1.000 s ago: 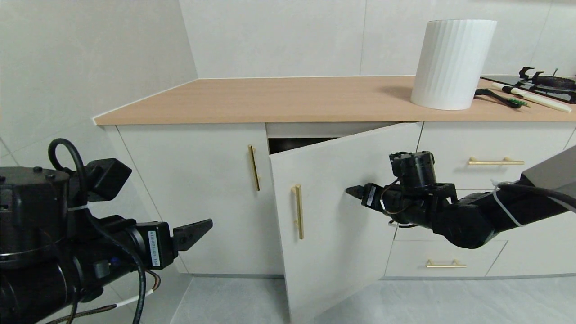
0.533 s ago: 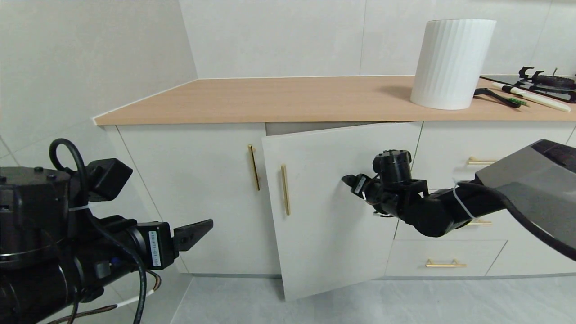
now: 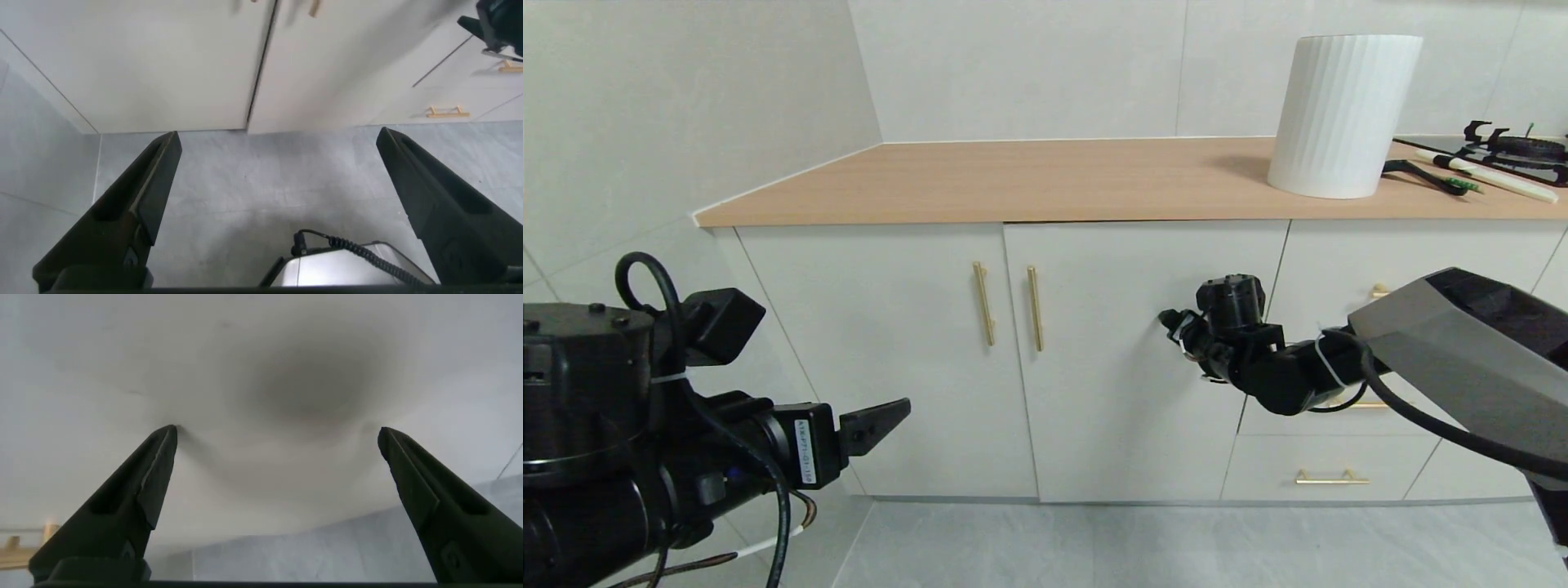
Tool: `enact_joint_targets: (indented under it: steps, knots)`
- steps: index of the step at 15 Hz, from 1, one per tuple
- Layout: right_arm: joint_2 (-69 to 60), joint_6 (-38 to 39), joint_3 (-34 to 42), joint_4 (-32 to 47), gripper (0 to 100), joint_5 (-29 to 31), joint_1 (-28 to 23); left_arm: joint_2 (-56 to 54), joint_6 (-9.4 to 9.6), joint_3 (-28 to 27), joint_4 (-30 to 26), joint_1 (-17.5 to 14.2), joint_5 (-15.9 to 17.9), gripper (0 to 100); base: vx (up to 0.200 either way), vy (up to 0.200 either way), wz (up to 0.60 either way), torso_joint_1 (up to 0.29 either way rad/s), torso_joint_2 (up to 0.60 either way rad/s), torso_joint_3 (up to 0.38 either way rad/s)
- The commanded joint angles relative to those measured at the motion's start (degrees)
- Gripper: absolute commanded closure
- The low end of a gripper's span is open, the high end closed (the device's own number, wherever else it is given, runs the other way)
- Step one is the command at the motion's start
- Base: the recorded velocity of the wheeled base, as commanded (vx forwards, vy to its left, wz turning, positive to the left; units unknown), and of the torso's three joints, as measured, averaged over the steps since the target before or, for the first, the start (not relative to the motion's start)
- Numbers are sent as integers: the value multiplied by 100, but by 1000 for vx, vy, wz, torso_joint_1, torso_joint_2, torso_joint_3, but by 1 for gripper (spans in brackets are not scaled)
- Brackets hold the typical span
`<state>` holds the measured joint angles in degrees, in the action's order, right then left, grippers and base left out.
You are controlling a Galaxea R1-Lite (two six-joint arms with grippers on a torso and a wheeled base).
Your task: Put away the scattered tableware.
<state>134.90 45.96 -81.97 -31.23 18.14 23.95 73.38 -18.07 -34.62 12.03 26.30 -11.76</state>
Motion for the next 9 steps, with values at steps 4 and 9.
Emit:
enact_joint_targets:
  steps: [4,9]
  knots:
    - [256,1,-205,3,0,164,-75,10,-4,-1,1,-2,-1,0,0,0,0,0,0,0]
    - [-720,10,691,-58,0,-188,-14,-25,-4,-10,18,-2,-10,0,0,0,0,0,0,0]
